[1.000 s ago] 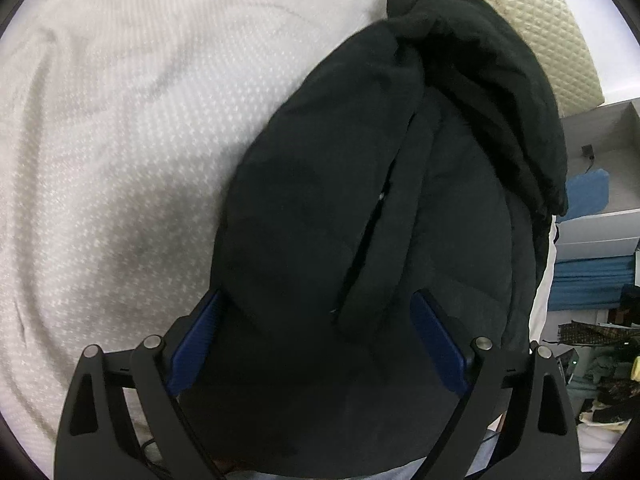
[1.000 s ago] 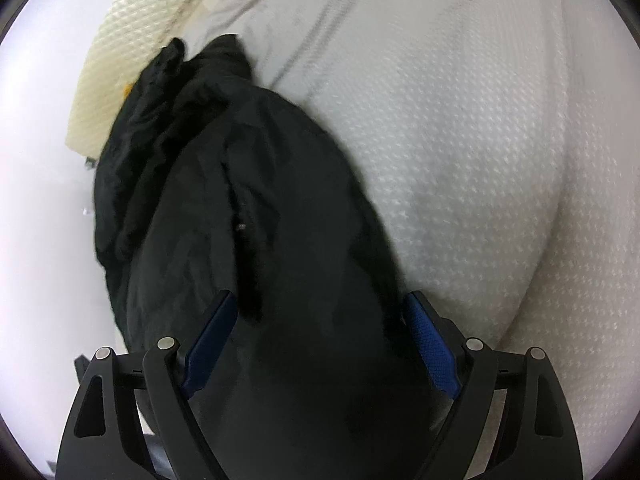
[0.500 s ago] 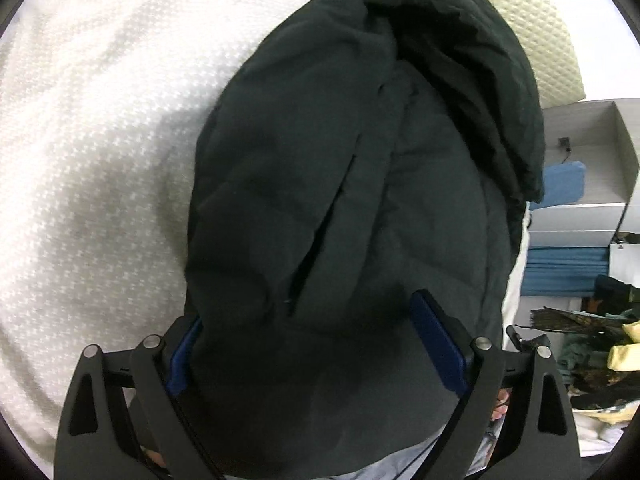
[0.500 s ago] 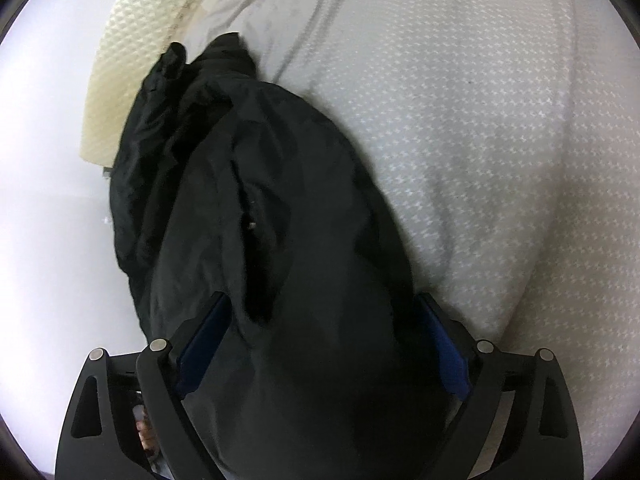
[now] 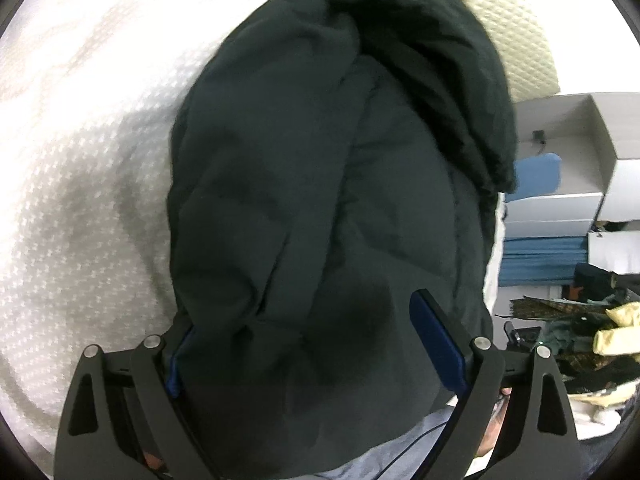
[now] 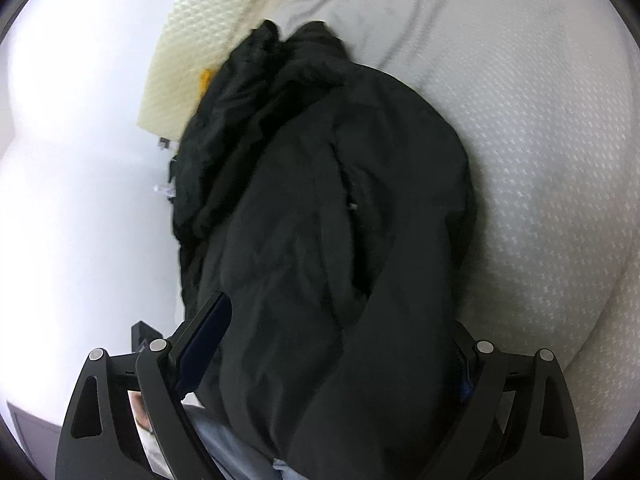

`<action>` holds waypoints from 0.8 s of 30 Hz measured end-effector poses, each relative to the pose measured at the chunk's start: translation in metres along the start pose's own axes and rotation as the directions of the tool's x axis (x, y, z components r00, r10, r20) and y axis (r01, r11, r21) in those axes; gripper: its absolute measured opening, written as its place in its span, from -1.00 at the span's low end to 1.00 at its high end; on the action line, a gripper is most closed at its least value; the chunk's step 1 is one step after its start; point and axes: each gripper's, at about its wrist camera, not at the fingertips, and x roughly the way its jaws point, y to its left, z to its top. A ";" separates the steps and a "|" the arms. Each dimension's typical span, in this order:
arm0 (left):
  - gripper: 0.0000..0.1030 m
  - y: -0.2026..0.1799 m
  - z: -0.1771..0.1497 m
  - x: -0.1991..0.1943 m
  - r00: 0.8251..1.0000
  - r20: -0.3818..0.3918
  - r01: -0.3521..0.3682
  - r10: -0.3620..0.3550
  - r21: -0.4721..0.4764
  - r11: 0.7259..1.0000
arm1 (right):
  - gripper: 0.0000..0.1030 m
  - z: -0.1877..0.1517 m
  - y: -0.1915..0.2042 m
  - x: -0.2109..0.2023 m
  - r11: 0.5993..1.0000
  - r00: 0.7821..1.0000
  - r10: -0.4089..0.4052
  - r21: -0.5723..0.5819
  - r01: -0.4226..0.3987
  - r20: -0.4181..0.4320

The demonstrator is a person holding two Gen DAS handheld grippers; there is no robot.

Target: Fold large clothes

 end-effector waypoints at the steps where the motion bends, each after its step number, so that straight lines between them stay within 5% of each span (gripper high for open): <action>1: 0.79 0.002 0.000 0.004 1.000 -0.006 -0.017 0.017 -0.013 1.000 | 0.79 0.001 -0.006 0.004 0.999 1.000 -0.018 0.026 0.018 -0.017; 7: 0.79 0.014 0.002 0.012 0.999 -0.034 -0.038 0.036 -0.064 0.997 | 0.80 0.002 -0.022 0.018 0.994 0.995 -0.067 0.081 0.073 -0.079; 11: 0.77 0.003 -0.001 0.013 0.999 -0.038 0.025 -0.026 -0.016 1.000 | 0.80 0.001 -0.018 0.024 0.993 0.992 0.067 0.103 -0.056 -0.105; 20: 0.33 -0.011 0.001 0.021 0.995 -0.042 0.090 -0.089 0.018 0.996 | 0.74 0.000 0.030 0.017 0.970 0.968 0.228 -0.064 -0.235 -0.103; 24: 0.09 -0.008 0.003 0.018 0.995 -0.047 0.086 -0.084 0.031 0.996 | 0.41 -0.001 0.029 0.020 0.975 0.975 0.202 -0.072 -0.209 -0.094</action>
